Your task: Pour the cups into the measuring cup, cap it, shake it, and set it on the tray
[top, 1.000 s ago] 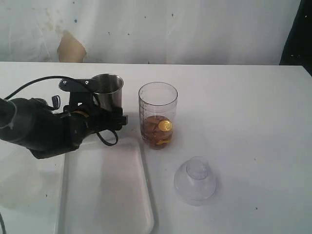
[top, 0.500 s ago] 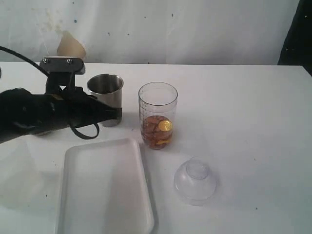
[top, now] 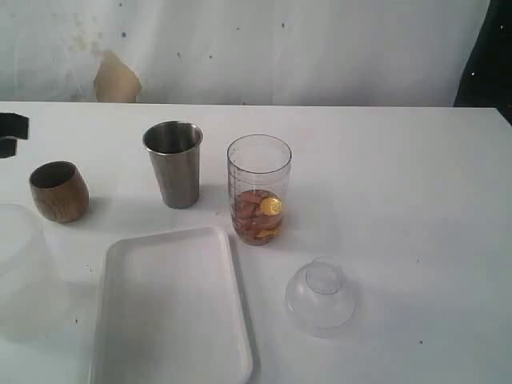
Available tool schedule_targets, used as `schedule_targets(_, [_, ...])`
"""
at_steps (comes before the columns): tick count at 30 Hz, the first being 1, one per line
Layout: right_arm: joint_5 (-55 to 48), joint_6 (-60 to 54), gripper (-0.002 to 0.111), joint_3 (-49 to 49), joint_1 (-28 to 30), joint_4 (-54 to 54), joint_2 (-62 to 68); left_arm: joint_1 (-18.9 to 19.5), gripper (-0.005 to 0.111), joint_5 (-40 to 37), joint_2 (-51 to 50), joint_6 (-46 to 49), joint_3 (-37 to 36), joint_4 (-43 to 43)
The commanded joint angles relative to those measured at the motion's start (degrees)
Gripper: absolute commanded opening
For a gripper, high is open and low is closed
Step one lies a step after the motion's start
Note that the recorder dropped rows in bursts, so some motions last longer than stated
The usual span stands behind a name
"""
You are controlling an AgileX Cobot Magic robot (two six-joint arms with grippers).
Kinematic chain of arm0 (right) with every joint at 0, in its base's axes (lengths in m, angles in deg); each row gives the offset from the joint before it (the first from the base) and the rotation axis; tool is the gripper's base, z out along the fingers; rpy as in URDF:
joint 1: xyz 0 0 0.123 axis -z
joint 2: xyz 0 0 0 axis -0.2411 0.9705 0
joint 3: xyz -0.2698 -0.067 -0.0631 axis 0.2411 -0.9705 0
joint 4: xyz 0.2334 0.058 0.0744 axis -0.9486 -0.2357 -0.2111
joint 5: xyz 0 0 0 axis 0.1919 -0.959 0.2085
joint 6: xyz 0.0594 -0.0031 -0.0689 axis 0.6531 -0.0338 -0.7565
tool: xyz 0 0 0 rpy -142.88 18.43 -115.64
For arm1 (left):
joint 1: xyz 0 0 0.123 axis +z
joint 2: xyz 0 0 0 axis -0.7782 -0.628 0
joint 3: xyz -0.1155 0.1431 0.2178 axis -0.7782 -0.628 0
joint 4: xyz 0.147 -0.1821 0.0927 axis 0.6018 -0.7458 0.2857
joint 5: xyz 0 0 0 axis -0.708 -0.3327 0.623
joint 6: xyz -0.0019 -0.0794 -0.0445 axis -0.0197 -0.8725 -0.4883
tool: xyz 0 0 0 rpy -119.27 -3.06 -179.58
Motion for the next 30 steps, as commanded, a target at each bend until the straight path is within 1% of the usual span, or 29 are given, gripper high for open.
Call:
schedule_targets(1, [-0.54, 0.48, 0.0, 0.21, -0.12, 0.25, -0.31, 2.88, 0.0, 0.21, 4.26, -2.43, -0.32, 2.16])
schedule_targets(9, [-1.2, 0.48, 0.0, 0.21, -1.14, 0.25, -0.31, 2.88, 0.0, 20.84, 21.21, -3.86, -11.76, -3.91])
schedule_targets(11, [-1.82, 0.48, 0.0, 0.21, -2.01, 0.25, -0.31, 2.88, 0.0, 26.09, 25.65, -4.17, -15.22, -5.47])
schedule_targets(15, [-1.58, 0.48, 0.0, 0.21, -3.79, 0.25, -0.31, 2.88, 0.0, 37.23, 33.24, -4.41, -23.56, -11.34])
schedule_targets(17, [-1.58, 0.48, 0.0, 0.21, -4.09, 0.25, -0.31, 2.76, 0.0, 40.61, 36.97, -5.57, -26.81, -11.73])
schedule_targets(19, [-1.41, 0.48, 0.0, 0.21, -4.07, 0.25, -0.31, 2.76, 0.0, 42.22, 40.6, -8.75, -28.83, -11.53])
schedule_targets(22, [-1.41, 0.48, 0.0, 0.21, -4.07, 0.25, -0.31, 2.66, 0.0, 43.84, 46.52, -11.48, -31.09, -8.57])
schedule_targets(26, [-1.41, 0.48, 0.0, 0.21, -4.07, 0.25, -0.31, 2.69, 0.0, 44.63, 52.61, -18.02, -33.74, -2.96])
schedule_targets(28, [-1.41, 0.48, 0.0, 0.21, -4.07, 0.25, -0.31, 2.63, 0.0, 44.48, 55.66, -23.01, -34.72, 1.8])
schedule_targets(30, [-1.41, 0.48, 0.0, 0.21, -4.07, 0.25, -0.31, 2.25, 0.0, 44.39, 58.83, -28.68, -35.67, 8.8])
